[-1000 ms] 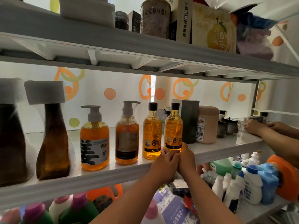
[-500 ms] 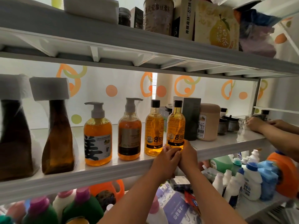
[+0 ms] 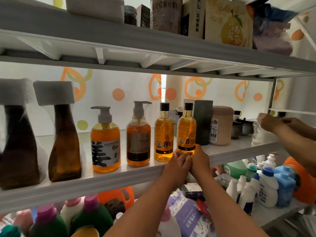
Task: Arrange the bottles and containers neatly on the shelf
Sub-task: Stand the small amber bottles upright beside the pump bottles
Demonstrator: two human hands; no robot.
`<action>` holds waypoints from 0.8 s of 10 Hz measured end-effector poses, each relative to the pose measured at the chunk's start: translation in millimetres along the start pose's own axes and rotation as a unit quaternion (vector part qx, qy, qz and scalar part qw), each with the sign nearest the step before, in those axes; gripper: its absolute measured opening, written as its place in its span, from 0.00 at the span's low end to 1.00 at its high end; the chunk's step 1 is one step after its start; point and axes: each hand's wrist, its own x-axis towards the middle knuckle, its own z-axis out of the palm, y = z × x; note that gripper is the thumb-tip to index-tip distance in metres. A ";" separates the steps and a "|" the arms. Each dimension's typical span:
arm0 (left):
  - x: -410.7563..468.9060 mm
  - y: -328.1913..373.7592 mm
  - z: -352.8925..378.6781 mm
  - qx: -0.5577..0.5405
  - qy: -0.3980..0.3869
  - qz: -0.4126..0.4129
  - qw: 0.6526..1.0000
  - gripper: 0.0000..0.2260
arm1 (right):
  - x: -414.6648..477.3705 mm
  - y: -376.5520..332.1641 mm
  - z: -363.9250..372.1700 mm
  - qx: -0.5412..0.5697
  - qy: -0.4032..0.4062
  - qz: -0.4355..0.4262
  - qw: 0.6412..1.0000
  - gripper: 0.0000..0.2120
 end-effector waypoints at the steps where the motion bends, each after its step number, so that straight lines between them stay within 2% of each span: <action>1: -3.8 2.7 -3.2 0.026 0.030 0.032 0.999 0.17 | -3.3 -5.2 -5.8 -0.002 -0.002 -0.004 1.000 0.17; 2: -1.7 -0.5 -2.2 0.035 0.014 0.048 0.998 0.18 | -4.0 -3.0 -4.7 -0.003 -0.006 -0.011 1.000 0.16; 3: -7.2 6.6 -2.5 0.008 0.039 0.018 0.999 0.18 | -3.2 -3.6 -4.3 0.025 -0.015 -0.007 1.000 0.19; 4: -19.8 13.2 -4.2 -0.025 0.097 -0.024 0.995 0.16 | -3.1 -9.5 -8.6 0.049 -0.048 0.007 0.998 0.24; 5: -28.9 14.9 -15.6 -0.046 0.199 -0.095 0.974 0.13 | -6.2 -15.0 -18.4 0.095 -0.056 0.001 0.994 0.25; 6: -34.5 8.2 -22.8 -0.038 0.215 -0.162 0.962 0.20 | -11.9 -16.8 -23.2 0.112 -0.057 0.000 0.992 0.23; 7: -39.4 7.5 -21.5 -0.044 0.196 -0.172 0.964 0.20 | -15.5 -18.7 -23.9 0.117 -0.054 -0.005 0.992 0.23; 8: -42.3 12.2 -17.6 -0.069 0.175 -0.140 0.972 0.19 | -17.4 -18.4 -23.4 0.120 -0.045 -0.012 0.992 0.22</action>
